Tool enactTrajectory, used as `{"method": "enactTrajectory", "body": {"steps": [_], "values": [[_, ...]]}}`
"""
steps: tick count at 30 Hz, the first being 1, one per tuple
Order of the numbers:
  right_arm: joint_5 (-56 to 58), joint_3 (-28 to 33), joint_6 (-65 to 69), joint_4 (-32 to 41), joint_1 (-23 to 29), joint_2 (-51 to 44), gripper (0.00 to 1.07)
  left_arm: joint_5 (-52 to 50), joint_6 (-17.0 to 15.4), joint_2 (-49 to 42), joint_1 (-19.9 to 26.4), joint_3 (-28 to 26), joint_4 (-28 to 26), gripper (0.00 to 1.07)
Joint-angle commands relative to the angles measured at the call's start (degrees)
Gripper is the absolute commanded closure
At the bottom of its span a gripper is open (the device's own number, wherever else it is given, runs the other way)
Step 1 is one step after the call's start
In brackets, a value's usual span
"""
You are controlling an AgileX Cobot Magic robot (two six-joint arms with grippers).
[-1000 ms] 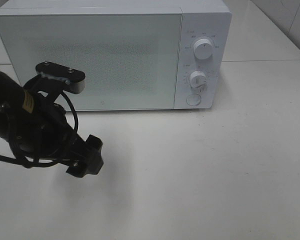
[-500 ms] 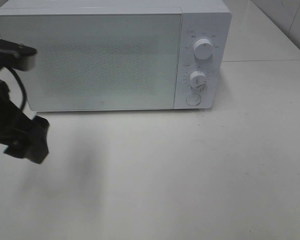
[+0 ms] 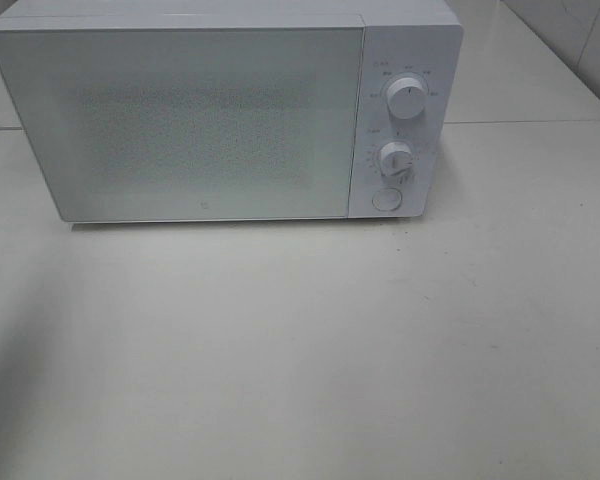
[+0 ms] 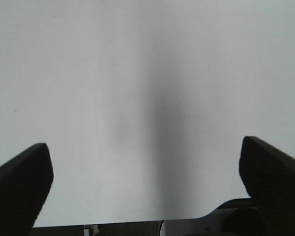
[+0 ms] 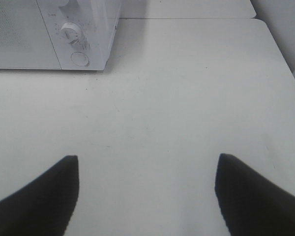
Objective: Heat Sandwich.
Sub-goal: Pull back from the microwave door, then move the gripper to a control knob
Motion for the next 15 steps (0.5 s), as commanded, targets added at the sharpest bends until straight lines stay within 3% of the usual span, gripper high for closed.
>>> {"method": "enactTrajectory", "body": {"steps": [1,8,12,15], "values": [[-0.4,0.0,-0.6,-0.1,-0.4,-1.6,0.33,1.9,0.1,-4.8,5.0,-0.1,-0.5,0.09],[-0.4,0.0,-0.6,-0.1,-0.4,-1.6,0.33,2.3,0.3,-11.9,7.7,3.4,-0.4,0.09],[-0.4,0.0,-0.6,-0.1,-0.4,-1.6,0.33,0.0,1.1,-20.6,7.7,11.9,-0.7,0.09],[-0.4,0.0,-0.6,-0.1,-0.4,-1.6,0.33,-0.4,1.1,-24.0,7.7,14.6,-0.7,0.09]]}}
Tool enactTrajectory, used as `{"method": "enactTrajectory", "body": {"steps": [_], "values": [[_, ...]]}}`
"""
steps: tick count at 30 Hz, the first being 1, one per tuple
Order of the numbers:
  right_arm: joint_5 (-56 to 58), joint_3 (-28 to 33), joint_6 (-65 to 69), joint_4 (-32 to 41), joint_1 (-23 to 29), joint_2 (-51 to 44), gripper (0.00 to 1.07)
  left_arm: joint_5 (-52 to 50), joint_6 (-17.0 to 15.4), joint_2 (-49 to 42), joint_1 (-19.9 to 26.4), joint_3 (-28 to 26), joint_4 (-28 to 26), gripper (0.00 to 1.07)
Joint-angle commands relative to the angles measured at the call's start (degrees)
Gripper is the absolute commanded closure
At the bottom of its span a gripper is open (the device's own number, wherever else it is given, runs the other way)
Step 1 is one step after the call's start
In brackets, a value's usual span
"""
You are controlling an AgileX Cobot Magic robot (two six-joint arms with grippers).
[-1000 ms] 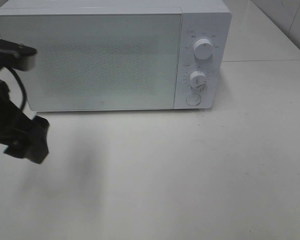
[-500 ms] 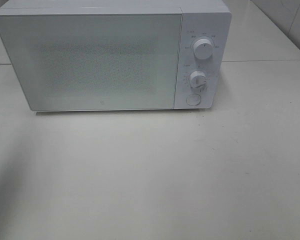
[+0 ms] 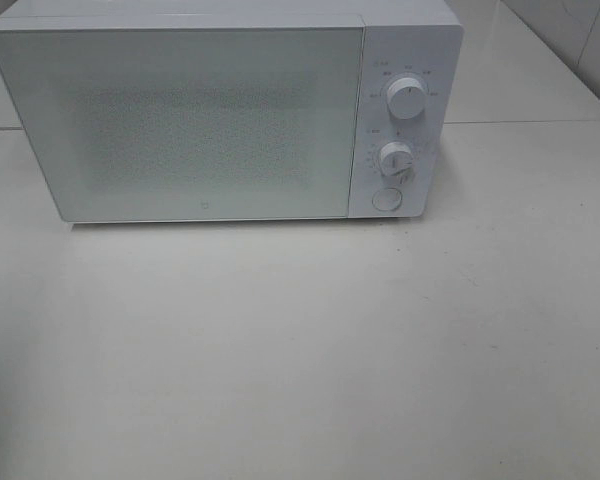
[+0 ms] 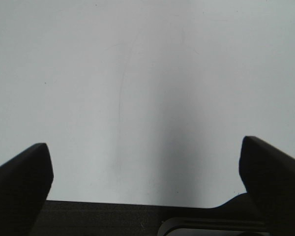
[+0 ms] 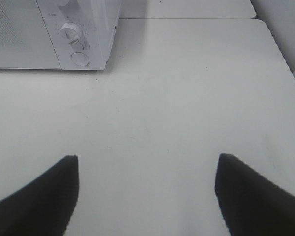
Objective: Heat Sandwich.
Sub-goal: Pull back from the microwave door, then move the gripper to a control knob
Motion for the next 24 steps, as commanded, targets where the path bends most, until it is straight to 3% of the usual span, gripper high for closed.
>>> {"method": "enactTrajectory", "body": {"steps": [1,18,24], "values": [[-0.4,0.0,-0.6,-0.1,-0.4,-1.6,0.33,-1.4,0.2,-7.8,0.1,5.3,-0.7,0.09],[-0.4,0.0,-0.6,-0.1,-0.4,-1.6,0.33,0.5,0.3,-30.1,0.1,12.0,-0.7,0.09],[-0.4,0.0,-0.6,-0.1,-0.4,-1.6,0.33,0.4,0.5,-39.0,0.1,11.7,-0.7,0.09]]}}
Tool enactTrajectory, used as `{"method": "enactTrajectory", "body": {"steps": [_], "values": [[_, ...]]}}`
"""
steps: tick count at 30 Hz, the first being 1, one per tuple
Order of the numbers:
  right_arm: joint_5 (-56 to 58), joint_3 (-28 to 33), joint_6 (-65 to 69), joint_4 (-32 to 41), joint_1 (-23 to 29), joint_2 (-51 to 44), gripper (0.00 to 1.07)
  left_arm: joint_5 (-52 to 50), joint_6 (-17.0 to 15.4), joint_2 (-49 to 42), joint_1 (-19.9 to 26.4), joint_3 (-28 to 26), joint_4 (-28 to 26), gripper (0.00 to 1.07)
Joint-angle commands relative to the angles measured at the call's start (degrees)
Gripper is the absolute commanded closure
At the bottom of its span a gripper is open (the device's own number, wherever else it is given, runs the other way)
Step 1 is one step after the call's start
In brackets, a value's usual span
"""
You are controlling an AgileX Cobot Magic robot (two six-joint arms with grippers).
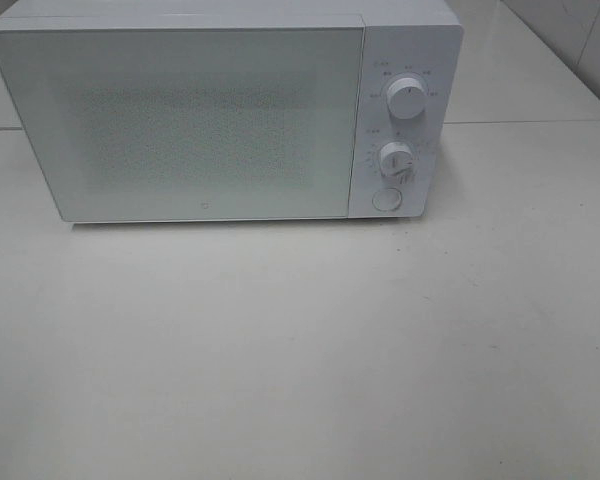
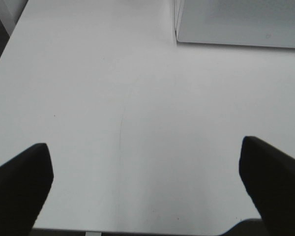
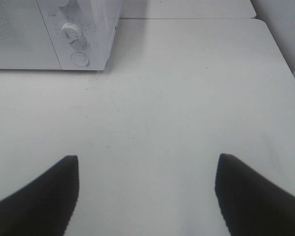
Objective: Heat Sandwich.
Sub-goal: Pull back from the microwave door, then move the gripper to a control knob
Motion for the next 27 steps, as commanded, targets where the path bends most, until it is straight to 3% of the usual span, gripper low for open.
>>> {"method": "enactTrajectory", "body": {"steps": [1,27], "values": [[-0.4,0.0,-0.6,-0.1,-0.4,-1.6,0.33,0.2,0.3,-4.5,0.1,0.1,-0.7,0.09],[-0.4,0.0,-0.6,-0.1,-0.4,-1.6,0.33,0.2,0.2,-6.2,0.1,0.1,-0.9,0.09]]}}
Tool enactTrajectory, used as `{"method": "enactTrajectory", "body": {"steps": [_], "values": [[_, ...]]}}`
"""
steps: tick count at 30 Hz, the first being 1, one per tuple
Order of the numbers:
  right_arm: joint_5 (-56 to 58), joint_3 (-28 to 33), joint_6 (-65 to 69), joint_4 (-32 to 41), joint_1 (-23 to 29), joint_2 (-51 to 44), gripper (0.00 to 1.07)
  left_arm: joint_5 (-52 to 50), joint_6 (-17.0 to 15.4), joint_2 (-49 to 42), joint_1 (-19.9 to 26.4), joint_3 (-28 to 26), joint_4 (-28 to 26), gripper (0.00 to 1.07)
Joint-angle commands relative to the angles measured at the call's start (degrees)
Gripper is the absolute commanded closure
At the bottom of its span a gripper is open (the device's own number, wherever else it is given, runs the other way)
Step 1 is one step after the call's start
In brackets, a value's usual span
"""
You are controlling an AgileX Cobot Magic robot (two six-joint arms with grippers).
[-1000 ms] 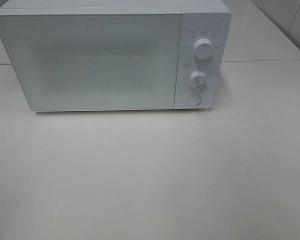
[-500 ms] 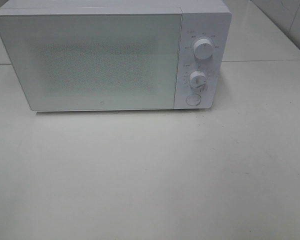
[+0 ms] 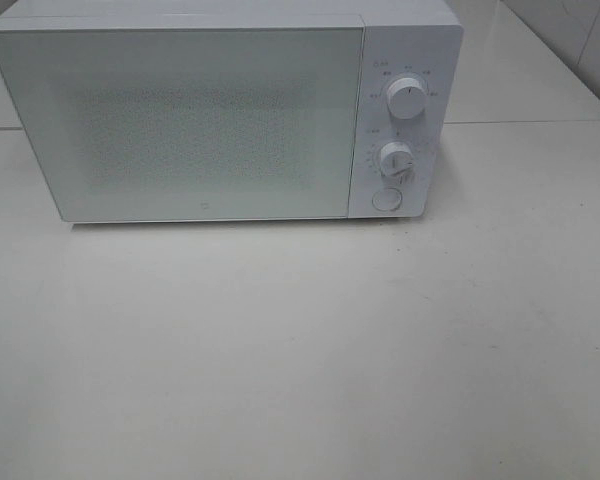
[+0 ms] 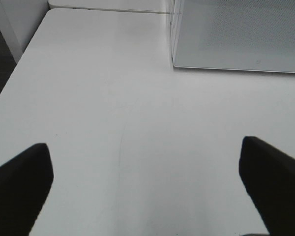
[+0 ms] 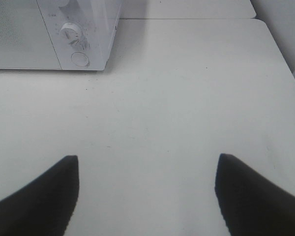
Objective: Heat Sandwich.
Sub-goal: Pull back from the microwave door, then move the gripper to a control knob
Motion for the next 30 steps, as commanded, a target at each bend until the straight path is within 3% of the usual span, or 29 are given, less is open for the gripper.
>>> {"method": "enactTrajectory", "body": {"steps": [1,30], "values": [[-0.4,0.0,-0.6,-0.1,-0.4,-1.6,0.33,0.1,0.2,-1.4,0.1,0.1,-0.6,0.09],[-0.4,0.0,-0.6,-0.1,-0.4,-1.6,0.33,0.1,0.2,-1.4,0.1,0.1,-0.6,0.09]]}}
